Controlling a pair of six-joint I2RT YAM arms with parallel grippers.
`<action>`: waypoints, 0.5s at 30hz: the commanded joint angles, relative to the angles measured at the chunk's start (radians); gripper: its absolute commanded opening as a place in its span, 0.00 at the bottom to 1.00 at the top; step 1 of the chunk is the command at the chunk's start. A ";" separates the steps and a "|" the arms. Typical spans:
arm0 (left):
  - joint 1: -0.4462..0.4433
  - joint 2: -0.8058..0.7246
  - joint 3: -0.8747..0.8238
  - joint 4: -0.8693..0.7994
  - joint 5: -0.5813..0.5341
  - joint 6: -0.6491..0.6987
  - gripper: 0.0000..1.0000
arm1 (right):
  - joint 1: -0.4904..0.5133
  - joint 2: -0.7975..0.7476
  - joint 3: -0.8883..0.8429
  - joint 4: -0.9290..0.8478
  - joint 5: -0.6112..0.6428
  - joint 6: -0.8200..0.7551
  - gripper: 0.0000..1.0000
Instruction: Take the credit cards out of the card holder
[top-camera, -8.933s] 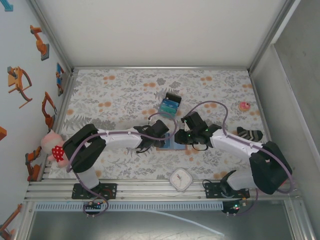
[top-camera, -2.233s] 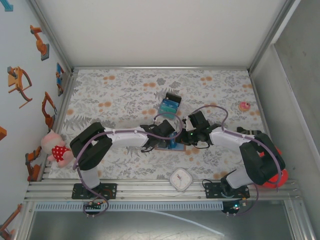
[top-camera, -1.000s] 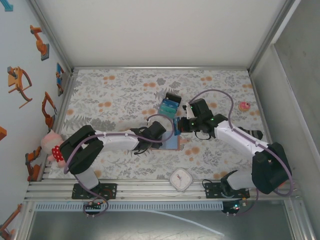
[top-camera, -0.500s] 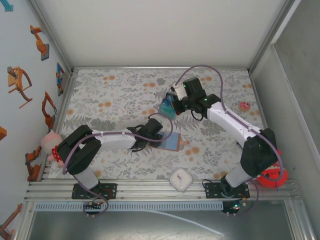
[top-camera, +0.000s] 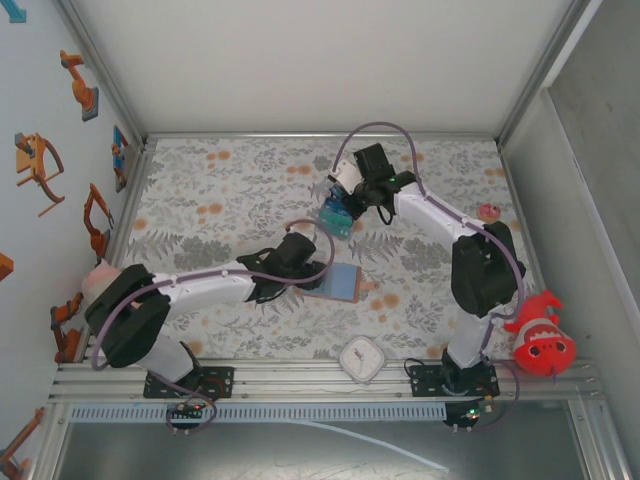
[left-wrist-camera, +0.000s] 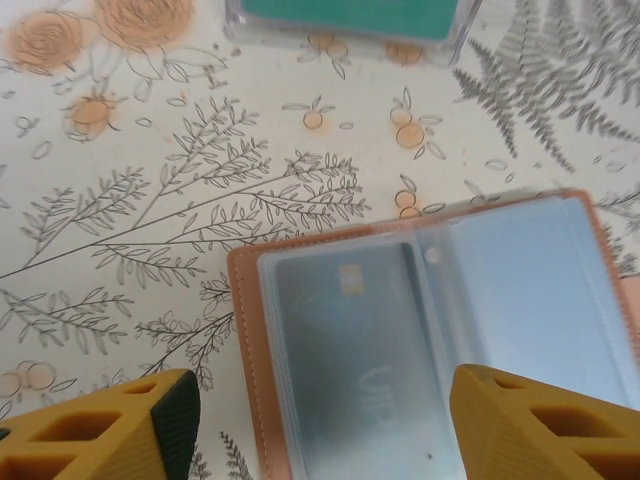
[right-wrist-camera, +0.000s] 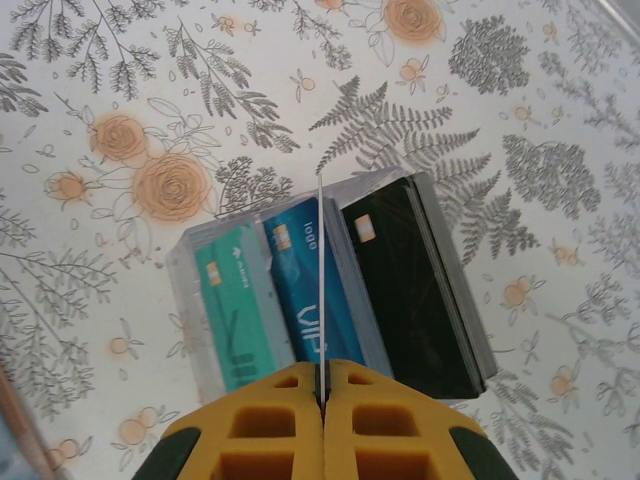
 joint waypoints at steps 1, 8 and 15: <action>0.004 -0.073 -0.020 -0.044 -0.035 -0.034 0.74 | -0.014 0.024 0.050 -0.043 -0.017 -0.078 0.00; 0.005 -0.200 -0.045 -0.087 -0.098 -0.053 0.81 | -0.036 0.080 0.092 -0.089 -0.060 -0.111 0.00; 0.007 -0.283 -0.063 -0.126 -0.156 -0.061 0.82 | -0.037 0.112 0.117 -0.124 -0.075 -0.117 0.00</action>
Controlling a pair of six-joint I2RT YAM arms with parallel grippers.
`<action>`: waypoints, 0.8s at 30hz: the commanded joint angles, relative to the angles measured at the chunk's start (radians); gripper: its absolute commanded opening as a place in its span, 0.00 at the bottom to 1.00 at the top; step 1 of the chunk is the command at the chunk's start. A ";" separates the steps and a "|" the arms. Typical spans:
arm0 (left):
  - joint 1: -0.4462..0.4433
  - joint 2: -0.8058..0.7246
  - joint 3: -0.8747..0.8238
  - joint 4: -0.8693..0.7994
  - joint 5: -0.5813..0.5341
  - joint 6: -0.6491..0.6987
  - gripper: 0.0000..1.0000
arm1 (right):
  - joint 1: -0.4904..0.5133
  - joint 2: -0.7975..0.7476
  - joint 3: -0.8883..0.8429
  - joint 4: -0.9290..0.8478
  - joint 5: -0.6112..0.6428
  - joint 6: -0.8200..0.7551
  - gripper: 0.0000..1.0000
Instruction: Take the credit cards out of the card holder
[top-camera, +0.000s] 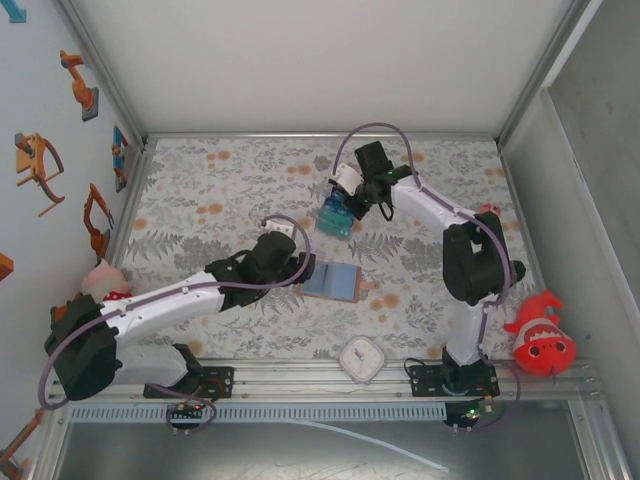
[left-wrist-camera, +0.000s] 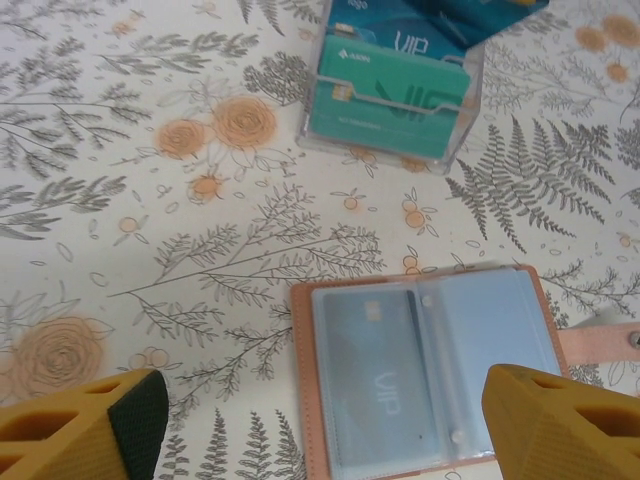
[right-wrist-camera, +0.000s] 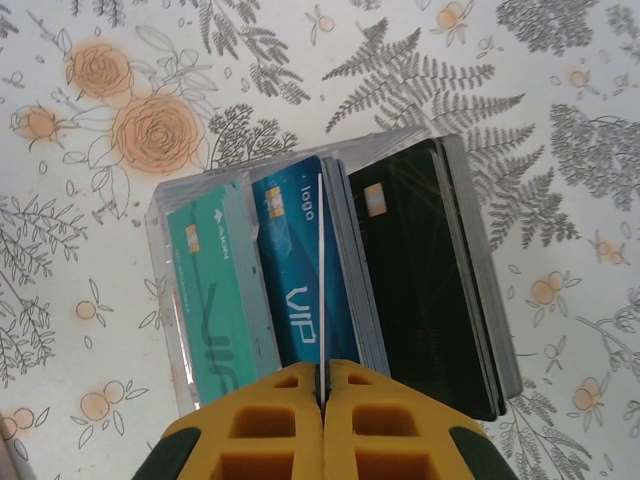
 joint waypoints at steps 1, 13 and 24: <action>0.008 -0.041 -0.025 -0.052 -0.055 -0.021 0.83 | -0.003 0.017 0.048 -0.044 -0.023 -0.023 0.00; 0.019 -0.131 -0.043 -0.090 -0.105 -0.024 0.91 | -0.003 0.114 0.170 -0.196 -0.017 -0.040 0.02; 0.024 -0.148 -0.053 -0.095 -0.130 -0.043 0.93 | -0.003 0.124 0.223 -0.228 0.000 0.029 0.27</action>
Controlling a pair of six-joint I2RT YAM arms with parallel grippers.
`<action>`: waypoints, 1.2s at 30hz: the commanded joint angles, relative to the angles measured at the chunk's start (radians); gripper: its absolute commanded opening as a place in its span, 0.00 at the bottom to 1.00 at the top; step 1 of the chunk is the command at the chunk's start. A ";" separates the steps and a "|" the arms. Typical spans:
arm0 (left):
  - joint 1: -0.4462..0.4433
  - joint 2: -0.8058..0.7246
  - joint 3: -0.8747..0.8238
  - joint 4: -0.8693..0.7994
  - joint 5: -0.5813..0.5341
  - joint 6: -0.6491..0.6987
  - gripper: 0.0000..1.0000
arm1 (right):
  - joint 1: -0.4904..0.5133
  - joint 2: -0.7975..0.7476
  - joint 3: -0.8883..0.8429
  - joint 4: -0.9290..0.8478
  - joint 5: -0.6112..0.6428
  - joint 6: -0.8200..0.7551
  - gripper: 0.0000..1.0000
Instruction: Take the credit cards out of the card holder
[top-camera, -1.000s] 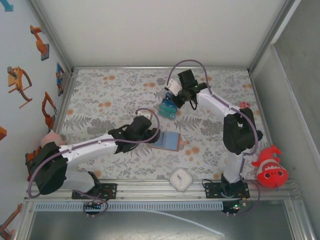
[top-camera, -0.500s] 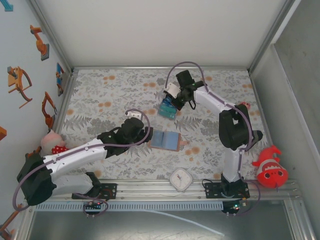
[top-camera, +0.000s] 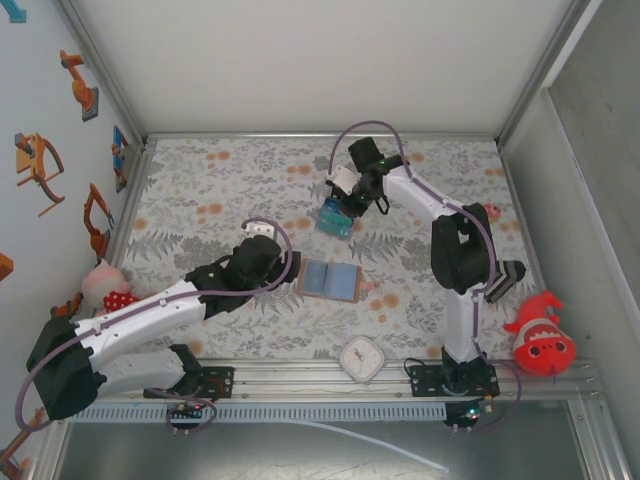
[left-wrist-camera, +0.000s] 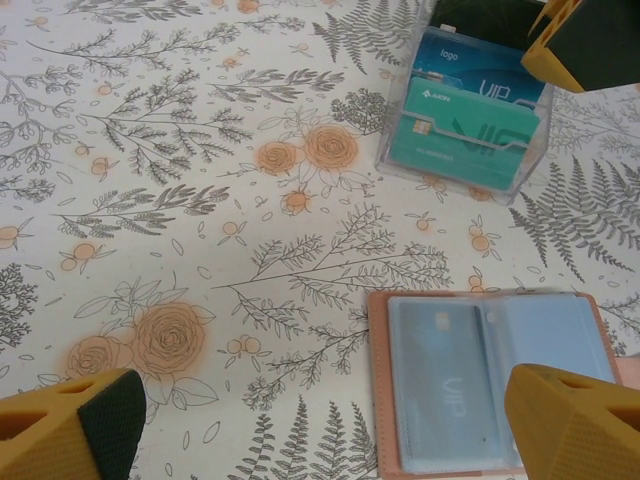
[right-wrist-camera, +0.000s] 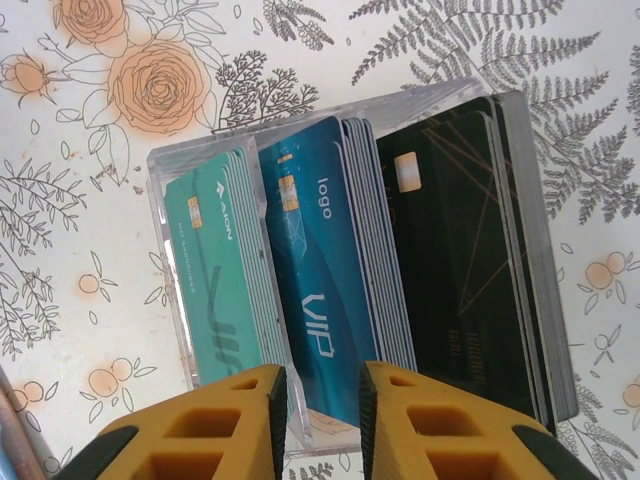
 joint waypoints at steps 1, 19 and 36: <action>0.005 -0.020 -0.012 -0.017 -0.032 -0.025 0.92 | -0.003 -0.007 0.044 -0.031 -0.004 0.045 0.27; 0.022 -0.255 -0.144 -0.127 -0.368 -0.339 0.97 | 0.243 -0.349 -0.361 0.100 0.229 0.725 0.36; 0.023 -0.494 -0.236 -0.318 -0.470 -0.477 0.97 | 0.492 -0.189 -0.430 0.180 0.204 0.933 0.53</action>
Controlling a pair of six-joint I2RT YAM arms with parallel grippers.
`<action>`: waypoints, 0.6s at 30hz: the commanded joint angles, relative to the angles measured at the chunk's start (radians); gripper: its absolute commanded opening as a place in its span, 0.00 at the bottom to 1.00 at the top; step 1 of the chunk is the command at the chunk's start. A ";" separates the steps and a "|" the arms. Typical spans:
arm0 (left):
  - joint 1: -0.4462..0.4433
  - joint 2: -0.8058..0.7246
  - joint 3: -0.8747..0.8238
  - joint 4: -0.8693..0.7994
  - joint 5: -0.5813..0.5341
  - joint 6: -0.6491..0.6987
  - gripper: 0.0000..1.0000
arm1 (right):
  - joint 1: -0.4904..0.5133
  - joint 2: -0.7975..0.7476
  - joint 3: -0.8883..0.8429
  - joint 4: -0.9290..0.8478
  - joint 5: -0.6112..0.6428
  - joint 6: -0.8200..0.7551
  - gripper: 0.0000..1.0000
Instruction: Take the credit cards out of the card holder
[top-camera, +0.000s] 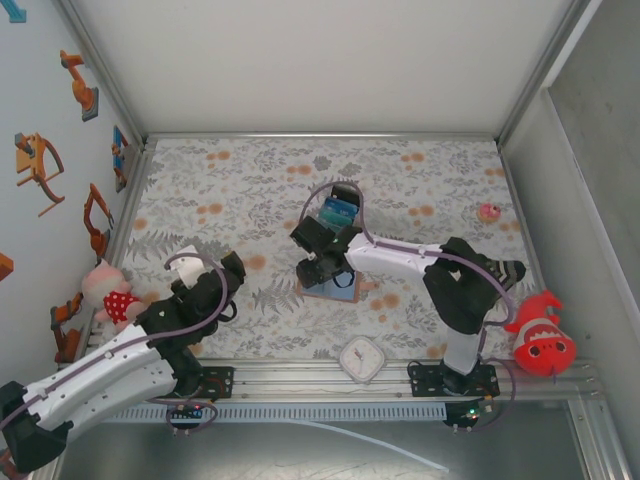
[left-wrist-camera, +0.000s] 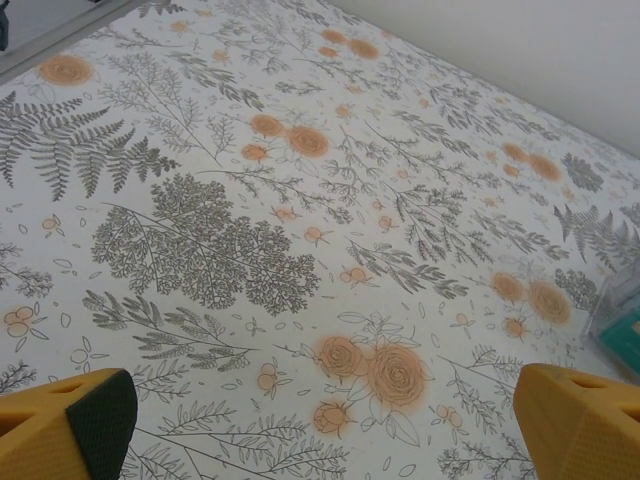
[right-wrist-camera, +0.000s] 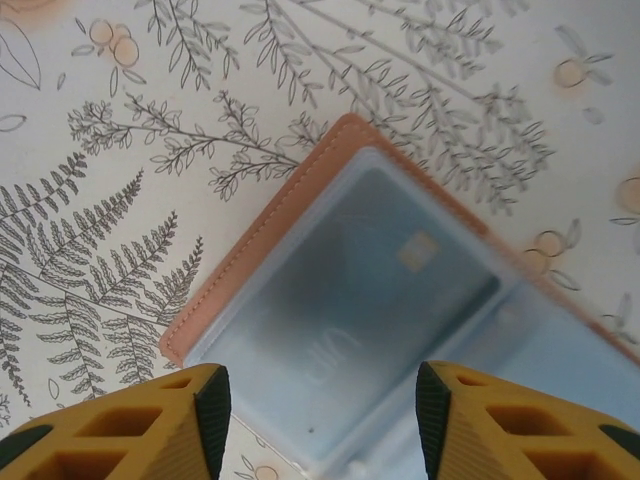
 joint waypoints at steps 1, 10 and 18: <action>0.004 -0.020 -0.015 -0.048 -0.034 -0.031 0.97 | 0.013 0.037 0.025 0.013 -0.010 0.036 0.53; 0.004 -0.010 -0.011 -0.049 -0.033 -0.033 0.97 | 0.028 0.090 0.039 0.023 -0.032 0.034 0.60; 0.004 0.037 0.019 -0.046 -0.030 -0.017 0.97 | 0.028 0.119 0.016 0.025 -0.035 0.028 0.63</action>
